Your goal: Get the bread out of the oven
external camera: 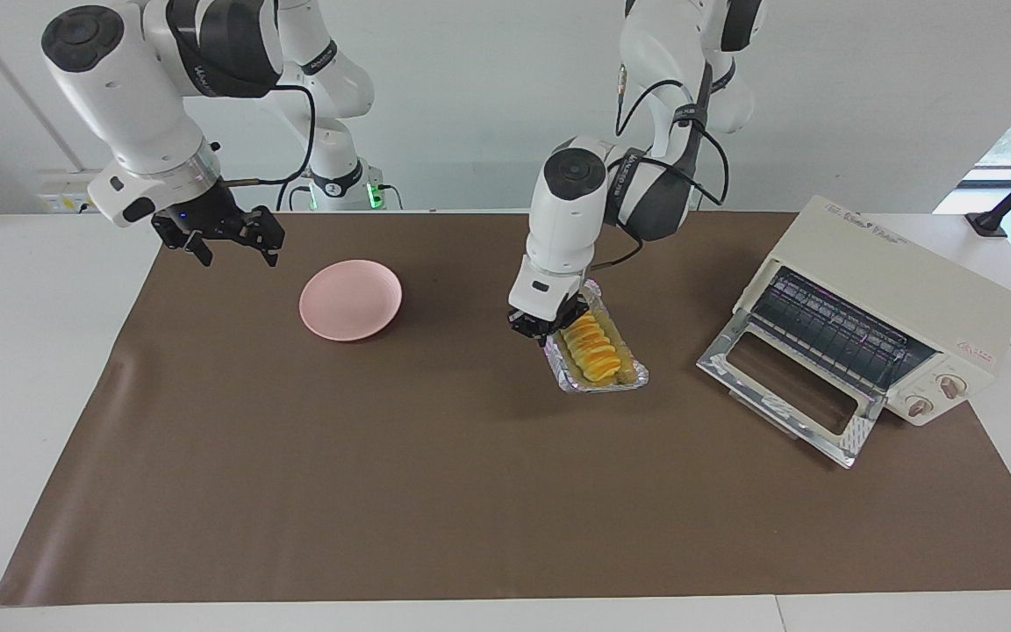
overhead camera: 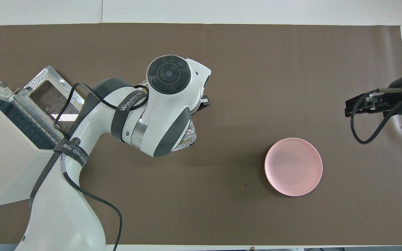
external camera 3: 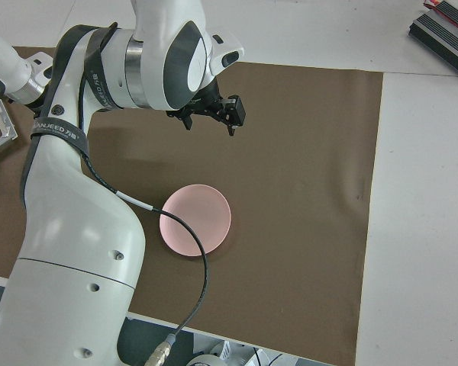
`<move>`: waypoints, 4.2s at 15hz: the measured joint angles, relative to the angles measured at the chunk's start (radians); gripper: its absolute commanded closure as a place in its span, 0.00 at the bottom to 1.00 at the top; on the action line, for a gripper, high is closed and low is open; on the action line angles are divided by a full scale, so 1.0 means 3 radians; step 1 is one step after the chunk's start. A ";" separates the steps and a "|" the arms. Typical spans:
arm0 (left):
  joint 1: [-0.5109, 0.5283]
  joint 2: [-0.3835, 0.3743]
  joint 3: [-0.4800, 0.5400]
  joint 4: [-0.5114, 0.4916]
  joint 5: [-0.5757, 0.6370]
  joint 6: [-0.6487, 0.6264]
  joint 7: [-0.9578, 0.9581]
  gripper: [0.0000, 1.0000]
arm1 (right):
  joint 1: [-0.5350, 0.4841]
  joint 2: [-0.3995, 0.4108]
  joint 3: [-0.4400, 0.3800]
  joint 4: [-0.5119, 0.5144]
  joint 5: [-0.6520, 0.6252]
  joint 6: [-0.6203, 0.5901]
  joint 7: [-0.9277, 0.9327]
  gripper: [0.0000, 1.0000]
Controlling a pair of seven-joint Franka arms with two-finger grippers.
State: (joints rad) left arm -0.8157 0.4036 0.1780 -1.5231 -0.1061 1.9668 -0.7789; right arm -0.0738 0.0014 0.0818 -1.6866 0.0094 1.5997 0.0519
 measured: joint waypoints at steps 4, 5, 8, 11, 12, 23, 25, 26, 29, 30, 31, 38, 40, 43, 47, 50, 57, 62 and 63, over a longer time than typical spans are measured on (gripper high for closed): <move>-0.0093 0.0001 -0.0061 -0.0002 -0.0012 0.0010 0.0152 1.00 | 0.0000 0.0000 0.0000 0.0000 0.0000 0.0000 0.0000 0.00; -0.0135 0.0004 -0.0097 -0.0016 -0.0015 0.0004 0.0168 1.00 | 0.0000 0.0000 0.0000 0.0000 0.0000 0.0000 0.0000 0.00; -0.0349 0.0070 -0.0126 -0.0050 -0.0008 0.0002 0.0169 1.00 | 0.0000 0.0000 0.0000 0.0000 0.0000 0.0000 0.0000 0.00; -0.0545 0.0252 -0.0125 -0.0029 0.0092 -0.0054 0.0169 1.00 | 0.0000 0.0000 0.0000 0.0000 0.0000 0.0000 0.0000 0.00; -0.0613 0.0338 -0.0125 0.0010 0.0098 -0.0081 0.0136 1.00 | 0.0000 0.0000 0.0000 0.0000 0.0000 0.0000 0.0000 0.00; -0.0842 0.0765 -0.0108 0.0269 0.0089 -0.0125 -0.0143 0.00 | 0.0000 0.0000 0.0000 -0.0001 0.0000 0.0000 0.0000 0.00; -0.0847 0.0765 -0.0102 0.0283 0.0112 -0.0112 -0.0145 0.00 | 0.0000 0.0000 0.0000 -0.0001 0.0000 0.0000 0.0000 0.00; -0.0844 0.0765 -0.0089 0.0305 0.0142 -0.0091 -0.0145 0.00 | 0.0000 0.0000 0.0000 -0.0001 0.0000 0.0000 0.0000 0.00; -0.0725 0.0763 0.0007 0.0536 -0.0027 -0.0113 -0.0183 0.00 | 0.0000 0.0000 0.0000 -0.0001 0.0000 0.0000 0.0000 0.00; -0.0609 0.0761 0.0024 0.0625 -0.0153 -0.0151 -0.0182 0.00 | 0.0000 0.0000 0.0000 -0.0001 0.0000 0.0000 0.0000 0.00; -0.0478 0.0759 0.0036 0.0706 -0.0240 -0.0211 -0.0175 0.00 | 0.0000 0.0000 0.0000 -0.0001 0.0000 0.0000 0.0000 0.00; 0.0092 0.0293 0.0277 0.0881 -0.0308 -0.0634 0.0085 0.00 | 0.0000 0.0000 0.0000 -0.0001 0.0000 0.0000 0.0000 0.00; 0.0337 0.0121 0.0298 0.0815 -0.0307 -0.0829 0.0341 0.00 | 0.0000 0.0000 0.0000 -0.0001 0.0000 0.0000 0.0000 0.00; 0.0724 -0.0051 0.0339 0.0755 -0.0291 -0.1159 0.0901 0.00 | 0.0000 0.0000 0.0000 -0.0001 0.0000 0.0000 0.0000 0.00; 0.1125 -0.0278 0.0389 0.0698 -0.0175 -0.1363 0.1556 0.00 | 0.0000 0.0000 0.0000 -0.0001 0.0000 0.0000 0.0000 0.00; 0.1357 -0.0529 0.0395 0.0556 -0.0044 -0.1412 0.1955 0.00 | 0.0000 0.0000 0.0000 -0.0001 0.0000 0.0000 0.0000 0.00; 0.1837 -0.0890 0.0143 0.0118 0.0011 -0.1553 0.2181 0.00 | 0.0000 0.0000 0.0000 -0.0001 0.0000 0.0000 0.0000 0.00; 0.2177 -0.1221 -0.0371 -0.0164 0.0022 -0.1775 0.2281 0.00 | 0.0000 0.0000 0.0000 -0.0001 0.0000 0.0000 0.0000 0.00; 0.2186 -0.1282 -0.0421 -0.0250 0.0028 -0.1775 0.2281 0.00 | 0.0000 0.0000 0.0000 -0.0001 0.0000 0.0000 0.0000 0.00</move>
State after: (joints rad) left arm -0.1601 0.0191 0.0516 -1.5981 -0.0978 1.4343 -0.0946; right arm -0.0738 0.0014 0.0818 -1.6868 0.0094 1.5997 0.0519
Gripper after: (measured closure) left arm 0.000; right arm 0.000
